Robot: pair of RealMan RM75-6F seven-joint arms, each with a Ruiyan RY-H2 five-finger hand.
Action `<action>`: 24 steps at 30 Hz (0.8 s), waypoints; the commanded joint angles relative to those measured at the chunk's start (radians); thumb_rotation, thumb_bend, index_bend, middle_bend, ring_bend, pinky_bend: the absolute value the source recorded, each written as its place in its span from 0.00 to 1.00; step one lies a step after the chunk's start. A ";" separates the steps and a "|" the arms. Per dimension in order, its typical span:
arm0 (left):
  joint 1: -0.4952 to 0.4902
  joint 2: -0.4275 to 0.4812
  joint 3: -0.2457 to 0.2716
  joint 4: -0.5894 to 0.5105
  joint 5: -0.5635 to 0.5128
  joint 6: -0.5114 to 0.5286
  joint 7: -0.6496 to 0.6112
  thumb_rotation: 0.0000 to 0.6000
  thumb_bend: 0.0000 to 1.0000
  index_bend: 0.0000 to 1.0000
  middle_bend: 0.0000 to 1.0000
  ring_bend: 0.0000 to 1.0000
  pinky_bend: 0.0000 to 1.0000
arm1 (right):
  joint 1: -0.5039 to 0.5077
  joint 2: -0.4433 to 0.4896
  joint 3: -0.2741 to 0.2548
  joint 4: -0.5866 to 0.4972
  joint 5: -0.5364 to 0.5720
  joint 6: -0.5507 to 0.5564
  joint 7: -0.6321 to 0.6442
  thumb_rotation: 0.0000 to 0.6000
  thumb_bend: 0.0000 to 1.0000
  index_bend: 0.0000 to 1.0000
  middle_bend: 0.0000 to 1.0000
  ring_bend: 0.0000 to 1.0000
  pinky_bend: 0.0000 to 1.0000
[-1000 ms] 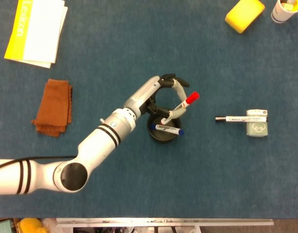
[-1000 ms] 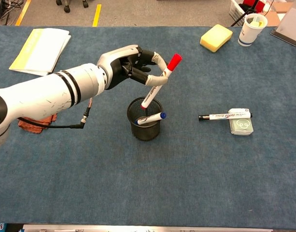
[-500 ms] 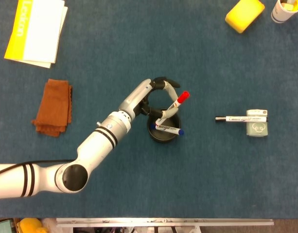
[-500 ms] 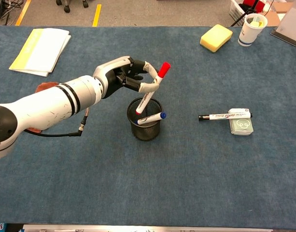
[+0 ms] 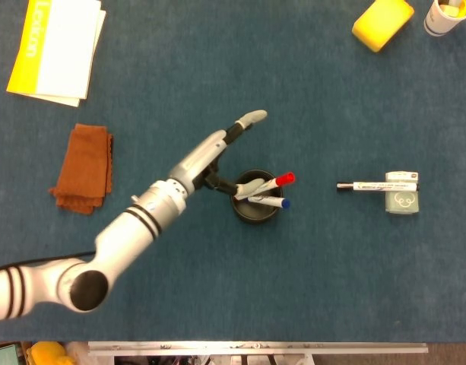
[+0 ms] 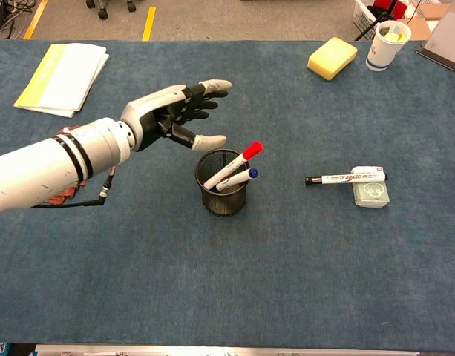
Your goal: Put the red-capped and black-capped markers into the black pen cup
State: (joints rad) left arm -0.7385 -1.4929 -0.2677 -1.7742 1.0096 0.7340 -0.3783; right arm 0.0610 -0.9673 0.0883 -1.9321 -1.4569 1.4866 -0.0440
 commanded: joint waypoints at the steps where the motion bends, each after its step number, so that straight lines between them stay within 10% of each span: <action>1: 0.029 0.089 0.039 -0.024 0.095 0.023 0.066 1.00 0.28 0.08 0.00 0.00 0.00 | 0.007 0.003 -0.005 -0.004 -0.007 -0.013 -0.008 1.00 0.30 0.33 0.18 0.00 0.08; 24: 0.271 0.317 0.209 0.053 0.460 0.453 0.275 1.00 0.28 0.25 0.07 0.00 0.00 | 0.203 -0.152 -0.022 -0.009 0.035 -0.314 -0.249 1.00 0.30 0.46 0.19 0.00 0.08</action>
State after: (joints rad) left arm -0.4905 -1.1833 -0.0694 -1.7378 1.4531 1.1592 -0.1041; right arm 0.2543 -1.1063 0.0671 -1.9437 -1.4322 1.1860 -0.2786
